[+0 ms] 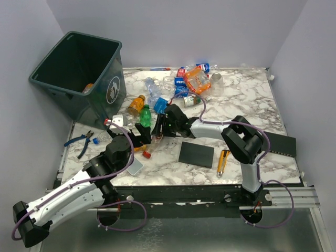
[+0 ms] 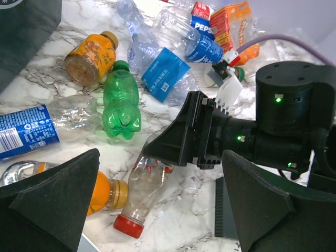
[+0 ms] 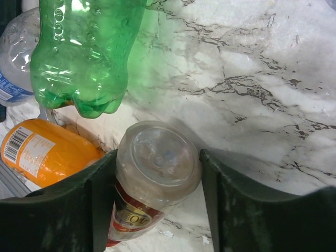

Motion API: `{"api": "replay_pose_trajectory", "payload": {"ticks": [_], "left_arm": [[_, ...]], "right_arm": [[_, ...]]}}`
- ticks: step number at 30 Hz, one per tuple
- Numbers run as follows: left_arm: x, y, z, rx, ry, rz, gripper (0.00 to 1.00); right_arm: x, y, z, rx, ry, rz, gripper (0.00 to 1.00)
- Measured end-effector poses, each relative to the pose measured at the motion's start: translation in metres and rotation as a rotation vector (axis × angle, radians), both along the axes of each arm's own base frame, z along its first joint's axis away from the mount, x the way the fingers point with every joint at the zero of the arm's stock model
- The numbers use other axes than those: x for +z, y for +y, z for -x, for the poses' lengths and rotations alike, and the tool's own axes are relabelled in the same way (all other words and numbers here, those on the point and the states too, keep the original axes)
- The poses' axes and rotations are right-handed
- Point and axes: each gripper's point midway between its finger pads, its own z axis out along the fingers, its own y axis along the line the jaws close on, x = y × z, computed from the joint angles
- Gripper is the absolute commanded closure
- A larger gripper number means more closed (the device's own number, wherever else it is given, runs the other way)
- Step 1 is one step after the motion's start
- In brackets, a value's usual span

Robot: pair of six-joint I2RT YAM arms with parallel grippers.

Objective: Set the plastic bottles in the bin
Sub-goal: Pick up the plastic bottle at the center of the board.

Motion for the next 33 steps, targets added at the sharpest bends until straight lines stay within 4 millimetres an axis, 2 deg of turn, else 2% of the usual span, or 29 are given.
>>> {"api": "replay_pose_trajectory", "payload": {"ticks": [8,15,17,19,23,25,29,33], "left_arm": [[0.012,0.003,0.009,-0.021,-0.031,0.089,0.01],[-0.011,0.000,0.014,-0.047,0.025,0.069,0.01],[-0.013,0.000,0.016,-0.050,0.033,0.070,0.01],[-0.013,0.001,0.016,-0.050,0.036,0.072,0.01],[-0.008,0.003,0.018,-0.048,0.021,0.087,0.01],[-0.001,0.005,0.019,-0.047,0.008,0.100,0.01],[0.013,0.006,0.019,-0.042,-0.015,0.125,0.01],[0.016,0.006,0.019,-0.042,-0.020,0.131,0.01]], "right_arm": [[-0.002,-0.005,0.006,-0.031,0.027,-0.021,0.62],[0.004,-0.028,0.029,-0.059,0.074,0.001,0.69],[0.015,-0.034,0.032,-0.071,0.068,-0.002,0.70],[0.034,-0.036,0.031,-0.085,0.042,-0.024,0.70],[0.076,-0.039,0.023,-0.119,-0.038,-0.079,0.71],[0.090,-0.040,0.020,-0.132,-0.065,-0.095,0.72],[0.100,-0.046,0.014,-0.162,-0.087,-0.091,0.73],[0.104,-0.058,0.010,-0.196,-0.095,-0.071,0.74]]}}
